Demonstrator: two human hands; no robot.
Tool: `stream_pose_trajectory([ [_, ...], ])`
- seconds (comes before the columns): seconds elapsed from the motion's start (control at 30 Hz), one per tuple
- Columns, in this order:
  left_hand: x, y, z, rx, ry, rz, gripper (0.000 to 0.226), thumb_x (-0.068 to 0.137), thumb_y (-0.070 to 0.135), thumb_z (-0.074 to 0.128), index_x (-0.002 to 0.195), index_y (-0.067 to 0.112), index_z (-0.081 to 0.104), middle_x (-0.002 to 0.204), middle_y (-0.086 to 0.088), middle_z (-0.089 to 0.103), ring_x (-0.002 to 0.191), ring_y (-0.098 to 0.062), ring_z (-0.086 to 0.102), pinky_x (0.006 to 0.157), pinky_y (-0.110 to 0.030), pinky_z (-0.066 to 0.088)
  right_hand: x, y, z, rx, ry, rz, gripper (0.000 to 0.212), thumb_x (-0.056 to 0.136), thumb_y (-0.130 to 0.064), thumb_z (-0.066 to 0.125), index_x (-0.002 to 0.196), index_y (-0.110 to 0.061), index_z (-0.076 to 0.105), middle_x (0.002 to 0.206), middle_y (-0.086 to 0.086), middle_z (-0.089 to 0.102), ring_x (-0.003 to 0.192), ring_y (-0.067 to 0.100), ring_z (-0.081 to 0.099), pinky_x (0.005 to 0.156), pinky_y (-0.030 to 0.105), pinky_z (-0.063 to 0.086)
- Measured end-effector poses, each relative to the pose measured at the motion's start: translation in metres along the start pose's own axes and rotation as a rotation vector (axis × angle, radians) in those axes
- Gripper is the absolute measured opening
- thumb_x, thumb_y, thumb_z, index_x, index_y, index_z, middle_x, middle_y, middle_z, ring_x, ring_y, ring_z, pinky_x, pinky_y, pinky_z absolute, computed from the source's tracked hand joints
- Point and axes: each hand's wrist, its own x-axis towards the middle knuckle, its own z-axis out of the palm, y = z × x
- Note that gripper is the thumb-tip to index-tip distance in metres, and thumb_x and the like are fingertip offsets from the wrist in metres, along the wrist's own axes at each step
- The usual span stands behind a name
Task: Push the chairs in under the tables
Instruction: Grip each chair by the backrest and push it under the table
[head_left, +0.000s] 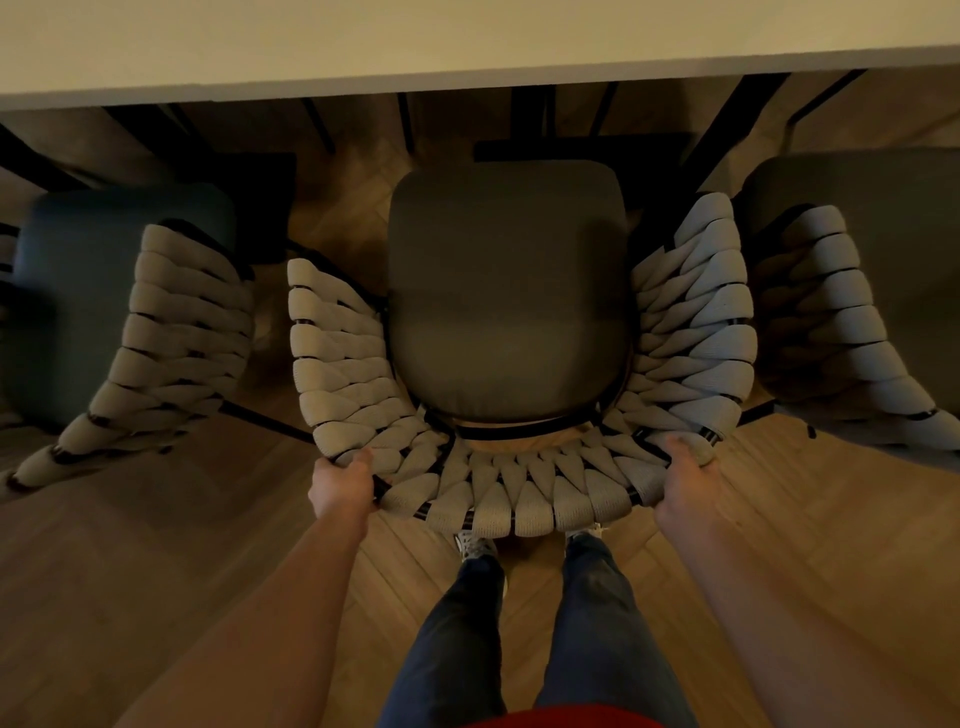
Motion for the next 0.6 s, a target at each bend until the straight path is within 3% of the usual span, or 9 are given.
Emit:
stream_pose_trajectory([
  [0.17, 0.002, -0.001, -0.003, -0.003, -0.021, -0.005, 0.047, 0.094, 0.034, 0.063, 0.131, 0.011, 0.047, 0.121, -0.011, 0.056, 0.099, -0.029, 0.058, 0.084, -0.044, 0.054, -0.005, -0.003, 0.0, 0.009, -0.013, 0.01, 0.053, 0.097, -0.014, 0.061, 0.145, -0.012, 0.038, 0.128, 0.015, 0.054, 0.108, 0.03, 0.057, 0.086, 0.042, 0.05],
  [0.3, 0.002, -0.001, -0.003, 0.013, -0.013, -0.005, 0.049, 0.093, 0.035, 0.064, 0.132, 0.011, 0.047, 0.127, -0.016, 0.055, 0.093, -0.028, 0.059, 0.08, -0.043, 0.056, -0.009, -0.005, 0.0, -0.011, -0.014, 0.003, 0.055, 0.097, -0.017, 0.062, 0.145, -0.009, 0.037, 0.13, 0.017, 0.053, 0.117, 0.033, 0.057, 0.082, 0.038, 0.049],
  [0.4, 0.002, 0.0, -0.003, 0.0, -0.029, -0.005, 0.051, 0.094, 0.033, 0.063, 0.136, 0.01, 0.045, 0.129, -0.016, 0.055, 0.104, -0.032, 0.06, 0.077, -0.041, 0.054, -0.007, -0.006, 0.0, -0.036, -0.018, 0.031, 0.054, 0.097, -0.017, 0.062, 0.145, -0.01, 0.038, 0.131, 0.016, 0.055, 0.113, 0.031, 0.058, 0.079, 0.04, 0.051],
  [0.47, 0.0, 0.001, -0.005, 0.067, -0.006, 0.019, 0.053, 0.095, 0.034, 0.061, 0.137, 0.008, 0.044, 0.131, -0.016, 0.054, 0.109, -0.032, 0.057, 0.079, -0.041, 0.05, -0.004, -0.004, -0.002, -0.021, -0.024, 0.051, 0.056, 0.095, -0.015, 0.064, 0.144, -0.015, 0.037, 0.135, 0.018, 0.054, 0.116, 0.034, 0.059, 0.091, 0.048, 0.053],
  [0.53, -0.003, 0.0, -0.007, 0.19, 0.129, 0.151, 0.051, 0.093, 0.034, 0.061, 0.133, 0.007, 0.044, 0.133, -0.017, 0.048, 0.112, -0.033, 0.053, 0.085, -0.046, 0.048, -0.003, -0.003, -0.004, -0.037, -0.047, 0.037, 0.06, 0.094, -0.016, 0.065, 0.146, -0.018, 0.035, 0.137, 0.017, 0.053, 0.117, 0.033, 0.059, 0.098, 0.053, 0.051],
  [0.6, -0.012, -0.001, -0.005, 0.294, 0.258, 0.365, 0.045, 0.092, 0.029, 0.061, 0.128, 0.006, 0.046, 0.131, -0.017, 0.045, 0.117, -0.036, 0.048, 0.09, -0.052, 0.047, -0.006, -0.005, -0.011, -0.044, -0.08, 0.011, 0.059, 0.095, -0.018, 0.062, 0.147, -0.019, 0.035, 0.134, 0.013, 0.055, 0.109, 0.027, 0.061, 0.091, 0.05, 0.053],
])
